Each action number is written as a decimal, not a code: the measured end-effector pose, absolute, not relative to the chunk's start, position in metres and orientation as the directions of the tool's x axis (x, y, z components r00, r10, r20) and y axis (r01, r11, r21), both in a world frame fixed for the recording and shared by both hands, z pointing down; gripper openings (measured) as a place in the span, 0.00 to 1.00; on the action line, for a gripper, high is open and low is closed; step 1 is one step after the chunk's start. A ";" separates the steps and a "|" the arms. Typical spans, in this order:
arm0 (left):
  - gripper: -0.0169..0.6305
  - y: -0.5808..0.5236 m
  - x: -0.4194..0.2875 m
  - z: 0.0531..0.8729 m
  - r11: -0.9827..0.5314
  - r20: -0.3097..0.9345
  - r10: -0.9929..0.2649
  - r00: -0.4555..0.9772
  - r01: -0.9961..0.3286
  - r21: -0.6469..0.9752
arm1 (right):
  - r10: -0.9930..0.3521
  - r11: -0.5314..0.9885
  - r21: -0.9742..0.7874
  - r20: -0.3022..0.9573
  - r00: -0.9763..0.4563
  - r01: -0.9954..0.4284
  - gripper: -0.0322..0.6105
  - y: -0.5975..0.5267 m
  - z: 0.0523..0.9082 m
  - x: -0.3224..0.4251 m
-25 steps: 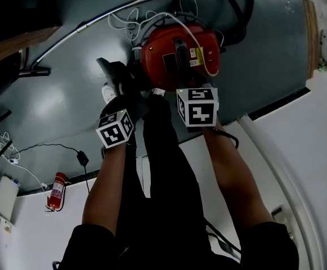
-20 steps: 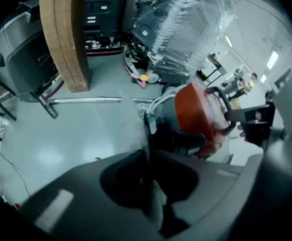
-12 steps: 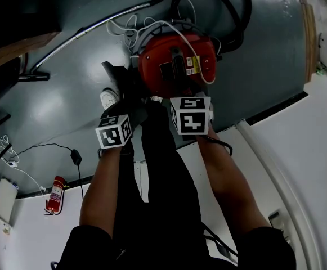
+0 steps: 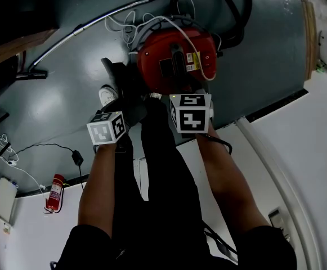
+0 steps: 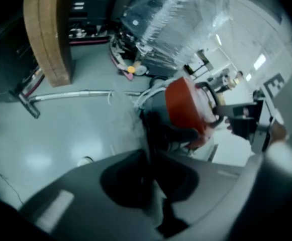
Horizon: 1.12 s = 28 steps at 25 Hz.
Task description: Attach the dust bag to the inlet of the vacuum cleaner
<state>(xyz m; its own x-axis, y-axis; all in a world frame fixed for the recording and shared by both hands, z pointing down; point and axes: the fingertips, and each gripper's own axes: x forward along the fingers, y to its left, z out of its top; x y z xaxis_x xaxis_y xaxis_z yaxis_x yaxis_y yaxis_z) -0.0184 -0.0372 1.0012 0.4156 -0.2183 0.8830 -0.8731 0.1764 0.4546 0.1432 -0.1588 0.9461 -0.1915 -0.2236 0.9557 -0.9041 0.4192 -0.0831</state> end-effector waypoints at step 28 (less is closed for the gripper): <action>0.12 -0.033 -0.010 1.005 0.419 0.810 -0.190 0.555 -0.700 0.578 | -0.217 0.428 -0.103 0.953 -0.212 -0.898 0.28 -0.159 0.947 0.143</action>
